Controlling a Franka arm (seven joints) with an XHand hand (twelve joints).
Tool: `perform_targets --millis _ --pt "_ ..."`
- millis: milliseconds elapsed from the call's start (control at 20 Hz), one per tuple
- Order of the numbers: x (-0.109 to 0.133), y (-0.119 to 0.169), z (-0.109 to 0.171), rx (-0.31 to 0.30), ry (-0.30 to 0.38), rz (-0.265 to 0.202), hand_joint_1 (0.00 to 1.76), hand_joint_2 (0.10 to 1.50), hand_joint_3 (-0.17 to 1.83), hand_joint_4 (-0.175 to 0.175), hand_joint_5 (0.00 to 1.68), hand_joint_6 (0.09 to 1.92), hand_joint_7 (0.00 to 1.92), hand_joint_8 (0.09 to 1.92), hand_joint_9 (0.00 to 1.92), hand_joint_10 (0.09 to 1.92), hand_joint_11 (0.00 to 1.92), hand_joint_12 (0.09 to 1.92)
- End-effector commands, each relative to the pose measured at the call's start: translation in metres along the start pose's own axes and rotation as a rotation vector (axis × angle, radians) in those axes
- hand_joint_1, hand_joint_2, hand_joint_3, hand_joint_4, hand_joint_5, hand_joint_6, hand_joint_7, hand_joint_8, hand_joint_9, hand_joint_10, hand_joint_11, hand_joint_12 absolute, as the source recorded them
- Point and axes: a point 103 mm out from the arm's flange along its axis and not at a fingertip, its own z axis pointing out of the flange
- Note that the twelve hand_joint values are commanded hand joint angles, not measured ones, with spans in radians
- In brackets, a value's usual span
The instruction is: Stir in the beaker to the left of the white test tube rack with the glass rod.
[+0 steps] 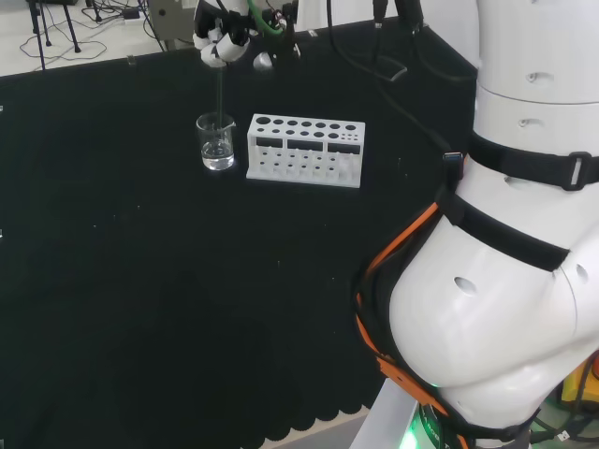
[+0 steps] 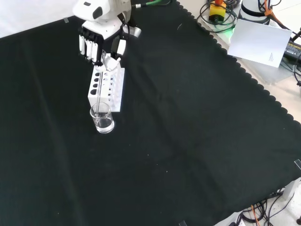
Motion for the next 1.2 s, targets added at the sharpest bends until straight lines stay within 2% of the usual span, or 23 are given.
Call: perform_targets --millis 50,750,900,1200 --pt "-0.005 0.005 0.013 0.029 0.013 -0.012 1.30 0.82 0.46 -0.175 1.17 0.48 1.15 1.11 1.64 0.73 1.18 0.81" --pt "-0.015 -0.010 0.023 0.073 0.037 0.024 1.30 0.83 0.45 -0.175 1.17 0.47 1.15 1.11 1.64 0.73 1.18 0.81" --pt "-0.004 -0.012 0.022 0.076 0.047 0.020 1.30 0.83 0.45 -0.175 1.17 0.47 1.15 1.11 1.64 0.73 1.18 0.81" --pt "0.034 -0.003 0.028 0.086 0.050 -0.034 1.30 0.83 0.45 -0.175 1.17 0.47 1.15 1.11 1.64 0.73 1.18 0.81"
